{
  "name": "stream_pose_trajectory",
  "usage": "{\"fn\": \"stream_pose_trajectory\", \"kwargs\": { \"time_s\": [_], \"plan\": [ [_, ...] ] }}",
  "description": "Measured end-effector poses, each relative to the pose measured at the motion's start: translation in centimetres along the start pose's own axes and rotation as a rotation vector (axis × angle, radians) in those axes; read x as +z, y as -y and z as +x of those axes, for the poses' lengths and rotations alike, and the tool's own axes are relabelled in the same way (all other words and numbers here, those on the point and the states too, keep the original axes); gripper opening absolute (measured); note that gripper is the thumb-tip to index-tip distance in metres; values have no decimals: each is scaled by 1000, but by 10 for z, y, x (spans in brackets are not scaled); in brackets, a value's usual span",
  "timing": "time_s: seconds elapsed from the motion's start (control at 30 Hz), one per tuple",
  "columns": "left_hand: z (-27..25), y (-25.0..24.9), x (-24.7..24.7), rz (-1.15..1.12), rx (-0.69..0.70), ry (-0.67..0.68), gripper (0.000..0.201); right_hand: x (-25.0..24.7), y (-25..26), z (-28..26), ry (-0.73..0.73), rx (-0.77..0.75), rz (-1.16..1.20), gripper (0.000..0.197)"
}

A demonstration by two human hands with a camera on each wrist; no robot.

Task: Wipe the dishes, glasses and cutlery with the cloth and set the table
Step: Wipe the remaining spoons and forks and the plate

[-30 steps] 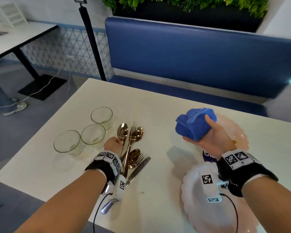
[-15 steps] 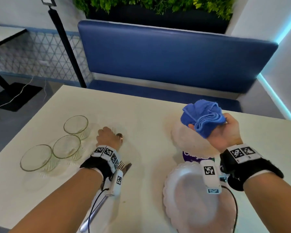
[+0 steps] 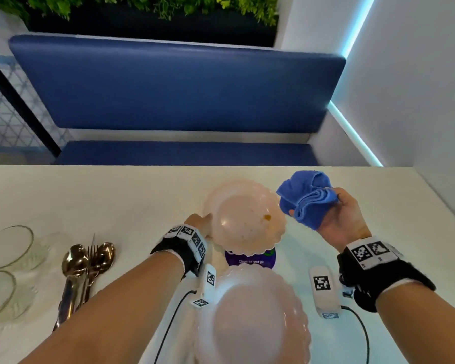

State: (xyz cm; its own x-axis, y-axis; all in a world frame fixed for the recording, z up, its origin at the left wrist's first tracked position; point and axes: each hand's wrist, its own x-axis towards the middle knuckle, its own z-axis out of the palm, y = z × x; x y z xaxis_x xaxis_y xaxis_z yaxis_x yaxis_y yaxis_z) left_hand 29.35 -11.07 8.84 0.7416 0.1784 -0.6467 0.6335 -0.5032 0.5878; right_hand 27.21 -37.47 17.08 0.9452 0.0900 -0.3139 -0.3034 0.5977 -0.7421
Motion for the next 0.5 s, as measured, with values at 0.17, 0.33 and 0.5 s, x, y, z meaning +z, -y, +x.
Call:
{"fn": "stream_pose_trajectory", "kwargs": {
  "time_s": [0.17, 0.33, 0.5],
  "plan": [
    [18, -5, 13, -233, 57, -56, 20, -17, 5, 13, -90, 126, -151, 23],
    [1, -15, 5, -300, 161, -165, 37, -7, 2, 41, 17, 213, -384, 14],
    [-22, -13, 0, -463, 219, -243, 36, 12, -28, 67, 61, -239, -1361, 33]
  ]
}}
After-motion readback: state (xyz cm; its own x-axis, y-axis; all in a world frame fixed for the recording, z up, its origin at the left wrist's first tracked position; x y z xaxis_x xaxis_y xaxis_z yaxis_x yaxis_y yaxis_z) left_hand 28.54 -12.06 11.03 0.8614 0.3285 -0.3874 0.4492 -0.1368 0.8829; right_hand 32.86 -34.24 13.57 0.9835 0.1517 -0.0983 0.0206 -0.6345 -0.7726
